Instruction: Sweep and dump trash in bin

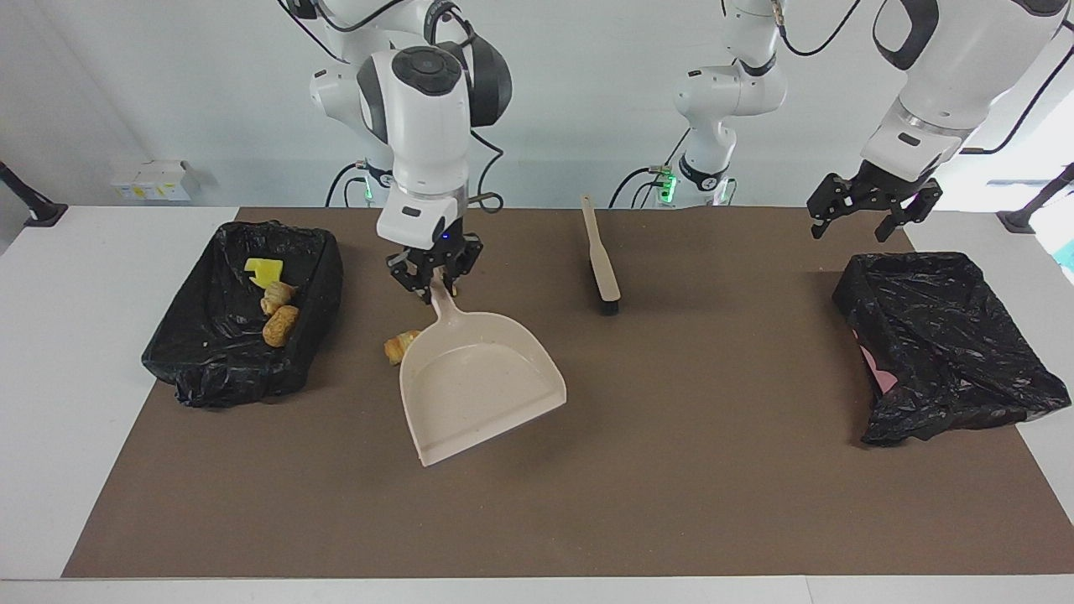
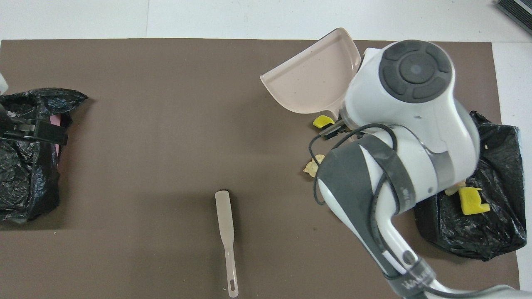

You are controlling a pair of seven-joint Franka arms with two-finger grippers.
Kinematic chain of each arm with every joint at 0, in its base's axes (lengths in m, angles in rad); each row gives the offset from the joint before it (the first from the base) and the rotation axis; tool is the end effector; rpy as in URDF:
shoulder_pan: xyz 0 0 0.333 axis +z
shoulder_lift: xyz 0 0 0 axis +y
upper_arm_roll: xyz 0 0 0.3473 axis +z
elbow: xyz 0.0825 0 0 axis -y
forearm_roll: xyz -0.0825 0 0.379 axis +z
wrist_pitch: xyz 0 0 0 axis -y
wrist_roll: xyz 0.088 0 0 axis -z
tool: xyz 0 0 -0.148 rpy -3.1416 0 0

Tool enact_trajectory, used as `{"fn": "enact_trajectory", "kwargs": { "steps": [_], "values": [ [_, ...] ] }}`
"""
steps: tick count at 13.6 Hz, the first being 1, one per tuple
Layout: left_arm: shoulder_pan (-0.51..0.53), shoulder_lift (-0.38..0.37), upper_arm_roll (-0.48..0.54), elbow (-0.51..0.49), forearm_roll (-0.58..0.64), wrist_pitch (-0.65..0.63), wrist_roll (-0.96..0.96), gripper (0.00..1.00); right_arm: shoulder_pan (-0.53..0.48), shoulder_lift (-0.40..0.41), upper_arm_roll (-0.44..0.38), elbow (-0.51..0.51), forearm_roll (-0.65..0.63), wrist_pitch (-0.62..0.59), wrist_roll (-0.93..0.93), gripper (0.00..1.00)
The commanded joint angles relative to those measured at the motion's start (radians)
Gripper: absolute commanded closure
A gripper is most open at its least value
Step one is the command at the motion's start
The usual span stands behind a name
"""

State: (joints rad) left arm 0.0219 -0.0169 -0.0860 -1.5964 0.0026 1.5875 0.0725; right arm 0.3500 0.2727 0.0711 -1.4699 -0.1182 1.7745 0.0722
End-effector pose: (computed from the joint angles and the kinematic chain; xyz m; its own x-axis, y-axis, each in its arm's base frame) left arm 0.5444 -0.0350 0.6135 0.9906 -0.1362 0.0076 -0.1362 -0.9907 -0.0046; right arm 0.6044 0.2485 0.5176 0.9317 0.3612 0.0385 0.3564 -0.9295 0.0947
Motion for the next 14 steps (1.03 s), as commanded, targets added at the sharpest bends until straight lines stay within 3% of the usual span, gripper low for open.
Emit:
{"fn": "enact_trajectory", "kwargs": {
  "steps": [1, 4, 8, 14],
  "values": [
    [0.013, -0.046, -0.009, -0.056, 0.004, 0.008, 0.013, 0.0, 0.055, 0.107, -0.002, 0.118, 0.089, 0.006, 0.222, 1.0],
    [0.013, -0.048, -0.009, -0.062, 0.004, 0.006, 0.015, 0.0, 0.127, 0.176, -0.002, 0.158, 0.104, 0.049, 0.392, 1.0],
    [0.013, -0.049, -0.009, -0.065, 0.004, 0.006, 0.016, 0.0, 0.228, 0.342, -0.002, 0.288, 0.153, 0.094, 0.575, 1.0],
    [0.013, -0.049, -0.009, -0.065, 0.004, 0.005, 0.018, 0.0, 0.268, 0.445, 0.035, 0.286, 0.173, 0.216, 0.641, 1.0]
  ]
}}
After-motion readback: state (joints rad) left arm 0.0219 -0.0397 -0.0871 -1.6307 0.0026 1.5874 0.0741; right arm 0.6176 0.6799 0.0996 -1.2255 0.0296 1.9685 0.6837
